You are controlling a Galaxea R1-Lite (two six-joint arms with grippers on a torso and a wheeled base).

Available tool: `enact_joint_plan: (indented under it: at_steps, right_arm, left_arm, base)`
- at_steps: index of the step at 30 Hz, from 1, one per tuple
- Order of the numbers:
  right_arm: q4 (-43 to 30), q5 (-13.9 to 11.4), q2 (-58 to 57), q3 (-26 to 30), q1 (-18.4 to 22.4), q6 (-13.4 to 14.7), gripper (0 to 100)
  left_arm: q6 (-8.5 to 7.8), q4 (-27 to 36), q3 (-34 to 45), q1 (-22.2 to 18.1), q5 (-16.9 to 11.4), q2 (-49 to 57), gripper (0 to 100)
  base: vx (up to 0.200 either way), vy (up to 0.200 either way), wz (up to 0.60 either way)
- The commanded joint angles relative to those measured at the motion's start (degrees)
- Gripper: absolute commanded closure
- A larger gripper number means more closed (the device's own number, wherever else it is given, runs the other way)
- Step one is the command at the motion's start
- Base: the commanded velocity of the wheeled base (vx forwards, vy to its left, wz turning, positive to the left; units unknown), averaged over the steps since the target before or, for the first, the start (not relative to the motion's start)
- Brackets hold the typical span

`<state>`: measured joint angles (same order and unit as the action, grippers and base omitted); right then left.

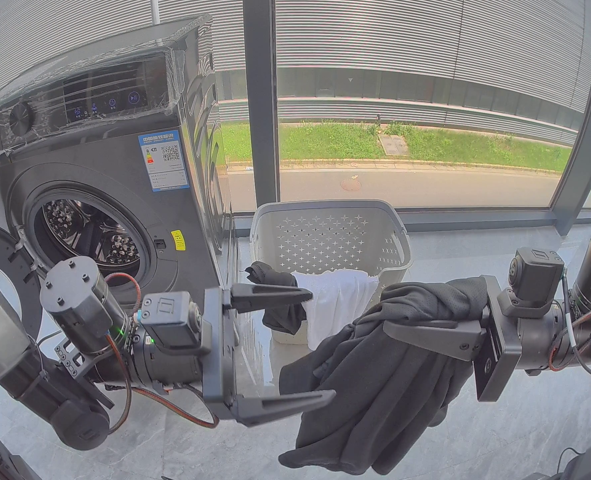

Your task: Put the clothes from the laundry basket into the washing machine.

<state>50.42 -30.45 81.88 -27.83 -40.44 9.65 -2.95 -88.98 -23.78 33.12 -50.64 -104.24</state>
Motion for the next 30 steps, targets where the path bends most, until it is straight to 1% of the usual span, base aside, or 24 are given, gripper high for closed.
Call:
enact_joint_plan:
  at_steps: [1, 2, 4, 6, 9, 10, 14, 17, 21, 25, 30]
  right_arm:
    - [0.03, -0.05, 1.79, -1.79, -0.43, -0.07, 100]
    - [0.03, -0.13, 2.49, -2.58, -0.78, -0.07, 100]
    - [0.03, -0.13, 2.84, -3.02, -0.87, -0.07, 100]
    - [0.03, -0.22, 2.93, -3.46, -1.31, -0.07, 100]
    - [0.03, -0.22, 3.02, -4.16, -1.75, -0.07, 100]
    - [0.03, -0.13, 2.93, -4.69, -2.81, -0.07, 100]
    - [0.03, -0.13, 2.75, -5.04, -3.68, -0.07, 100]
    - [0.03, -0.13, 2.58, -4.95, -4.21, -0.07, 100]
    - [0.03, -0.05, 2.4, -4.95, -4.3, -0.07, 100]
    - [0.03, -0.05, 2.32, -4.69, -4.3, 0.01, 100]
    - [0.03, 0.31, 2.32, -3.9, -3.68, 0.01, 100]
  left_arm:
    - [-0.21, -0.23, 0.49, 3.09, -0.16, 1.15, 0]
    - [-0.21, -0.14, 0.49, 5.81, 0.01, 0.62, 0]
    - [-0.21, -0.05, 0.67, 6.96, 0.1, -0.17, 0]
    - [-0.39, -0.05, 0.76, 6.96, 0.19, -1.75, 0]
    - [-0.39, 0.03, 0.84, 6.69, 0.19, -2.98, 0]
    - [-0.39, 0.03, 1.11, 6.25, 0.54, -4.92, 0]
    - [-0.39, 0.03, 0.32, 5.55, 2.56, -7.73, 0]
    - [-0.3, 0.03, -0.74, 5.2, 3.53, -8.43, 0]
    - [-0.3, 0.12, -1.26, 4.5, 3.71, -8.79, 0]
    - [-0.48, 0.03, -1.7, 2.39, 3.62, -8.61, 0]
    - [-0.48, -0.14, -1.26, 1.68, 3.18, -6.59, 0]
  base:
    - [0.0, 0.0, 0.0]
    - [0.0, 0.0, 0.0]
    - [0.0, 0.0, 0.0]
    - [0.0, 0.0, 0.0]
    - [0.0, 0.0, 0.0]
    - [0.0, 0.0, 0.0]
    - [0.0, 0.0, 0.0]
    - [0.0, 0.0, 0.0]
    - [0.0, 0.0, 0.0]
    - [0.0, 0.0, 0.0]
    - [0.0, 0.0, 0.0]
